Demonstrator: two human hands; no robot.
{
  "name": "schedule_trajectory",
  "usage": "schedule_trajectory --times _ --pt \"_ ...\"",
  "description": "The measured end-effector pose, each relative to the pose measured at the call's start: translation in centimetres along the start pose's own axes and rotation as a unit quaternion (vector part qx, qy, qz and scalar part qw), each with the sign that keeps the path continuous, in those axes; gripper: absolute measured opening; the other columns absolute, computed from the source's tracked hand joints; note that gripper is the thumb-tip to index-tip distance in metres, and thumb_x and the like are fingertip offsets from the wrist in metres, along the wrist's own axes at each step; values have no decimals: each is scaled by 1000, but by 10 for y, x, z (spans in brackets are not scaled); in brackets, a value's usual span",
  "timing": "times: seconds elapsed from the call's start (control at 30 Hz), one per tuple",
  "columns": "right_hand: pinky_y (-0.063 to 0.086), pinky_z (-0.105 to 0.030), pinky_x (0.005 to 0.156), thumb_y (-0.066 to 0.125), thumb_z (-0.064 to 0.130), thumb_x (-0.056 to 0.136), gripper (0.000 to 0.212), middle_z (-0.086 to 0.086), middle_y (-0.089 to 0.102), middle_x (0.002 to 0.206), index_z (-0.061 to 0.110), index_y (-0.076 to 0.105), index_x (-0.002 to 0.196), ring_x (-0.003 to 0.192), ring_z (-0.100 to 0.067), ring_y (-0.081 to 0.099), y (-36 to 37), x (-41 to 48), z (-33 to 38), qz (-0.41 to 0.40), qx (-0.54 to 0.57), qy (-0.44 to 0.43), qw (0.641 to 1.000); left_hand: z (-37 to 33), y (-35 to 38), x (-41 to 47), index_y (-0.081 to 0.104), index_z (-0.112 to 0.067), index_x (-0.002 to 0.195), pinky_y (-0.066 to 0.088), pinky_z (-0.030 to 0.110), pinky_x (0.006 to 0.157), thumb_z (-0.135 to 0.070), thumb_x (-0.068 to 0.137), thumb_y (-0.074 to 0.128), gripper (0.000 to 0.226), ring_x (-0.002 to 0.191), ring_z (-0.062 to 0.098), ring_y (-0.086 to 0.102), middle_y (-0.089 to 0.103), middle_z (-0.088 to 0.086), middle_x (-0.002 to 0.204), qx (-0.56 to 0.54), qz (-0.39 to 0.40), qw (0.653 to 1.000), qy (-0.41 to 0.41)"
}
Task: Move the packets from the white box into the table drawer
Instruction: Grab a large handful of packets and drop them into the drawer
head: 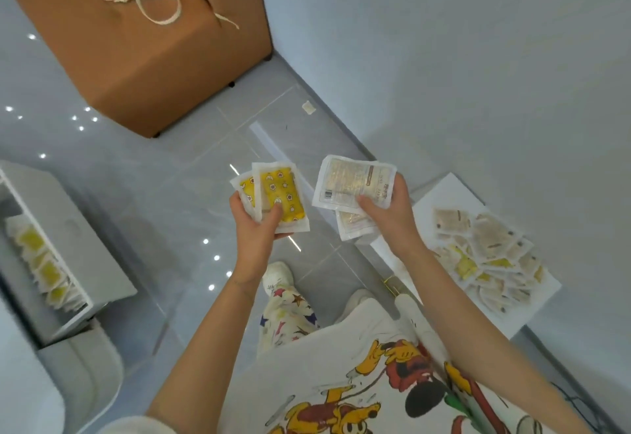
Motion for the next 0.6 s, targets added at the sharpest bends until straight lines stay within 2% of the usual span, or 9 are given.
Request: schedule_trajectory --times 0.13,0.3,0.5,0.6 --pt "50 -7 65 69 7 85 59 4 53 122 19 39 134 99 0 55 74 9 23 8 -18 -10 1000 -11 -78 19 31 -19 136 59 34 65 -10 91 63 56 105 20 66 55 1 126 -39 -53 998 -2" --pt "49 -6 61 66 11 88 55 8 51 120 28 35 130 94 4 55 163 12 46 38 -37 -19 998 -22 -173 34 36 -32 124 59 31 63 -10 92 62 46 102 14 67 57 -8 118 -67 -106 992 0" --pt "52 -10 68 66 9 88 55 8 51 121 30 34 128 101 0 56 254 22 64 92 -71 -49 992 -19 -259 47 33 -19 134 59 34 64 -9 91 63 54 105 17 65 55 -3 123 -101 -166 981 -3" --pt "54 -16 76 67 7 87 57 3 54 126 23 37 132 108 -2 57 292 28 69 114 -89 -61 988 -13 -290 52 31 -16 137 59 33 63 -8 91 63 56 104 17 66 56 -3 122 -126 -200 972 -11"
Point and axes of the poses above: each hand's wrist, its own x-axis towards the middle knuckle, its own y-axis out of the palm, z = x × y, the point moved 6 cm from there along x, towards the middle knuckle
